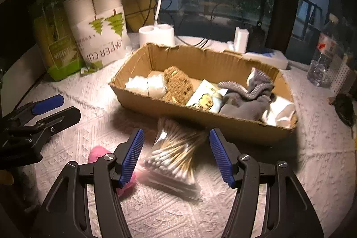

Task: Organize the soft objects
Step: 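Grasp the cotton swab bag with the right tool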

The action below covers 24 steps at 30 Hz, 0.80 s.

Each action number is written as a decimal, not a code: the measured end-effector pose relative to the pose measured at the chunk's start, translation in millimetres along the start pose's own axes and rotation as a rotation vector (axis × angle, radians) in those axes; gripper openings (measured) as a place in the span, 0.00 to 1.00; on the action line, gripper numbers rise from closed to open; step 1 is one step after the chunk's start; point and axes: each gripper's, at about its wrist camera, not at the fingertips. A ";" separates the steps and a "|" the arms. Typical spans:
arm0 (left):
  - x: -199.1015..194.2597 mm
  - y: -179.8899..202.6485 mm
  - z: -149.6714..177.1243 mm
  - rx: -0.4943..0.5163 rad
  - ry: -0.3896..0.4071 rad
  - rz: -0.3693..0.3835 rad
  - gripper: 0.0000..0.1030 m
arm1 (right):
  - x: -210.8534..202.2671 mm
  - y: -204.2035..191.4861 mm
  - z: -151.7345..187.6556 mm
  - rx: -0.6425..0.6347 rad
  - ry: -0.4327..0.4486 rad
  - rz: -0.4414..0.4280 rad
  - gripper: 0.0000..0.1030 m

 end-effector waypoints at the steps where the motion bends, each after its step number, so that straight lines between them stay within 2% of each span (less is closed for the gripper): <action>1: 2.5 -1.6 1.7 -0.002 -0.006 -0.003 0.83 | 3.0 -0.3 1.6 0.001 -0.007 -0.003 0.63; 16: 23.8 -6.7 16.3 -0.024 -0.070 -0.001 0.83 | 40.2 10.6 8.2 0.054 -0.093 -0.037 0.63; 21: 25.3 -5.7 16.9 -0.030 -0.076 -0.003 0.91 | 48.8 10.9 10.8 0.065 -0.123 -0.061 0.63; 24: 25.0 -2.9 17.2 -0.027 -0.079 -0.002 0.91 | 47.8 12.9 11.8 0.073 -0.125 -0.077 0.57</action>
Point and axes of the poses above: each gripper's, at about its wrist camera, not at the fingertips, and x roughly the way its jaws point, y to its right, z to its underside, and after that the axes turned 6 degrees about -z, right-handed
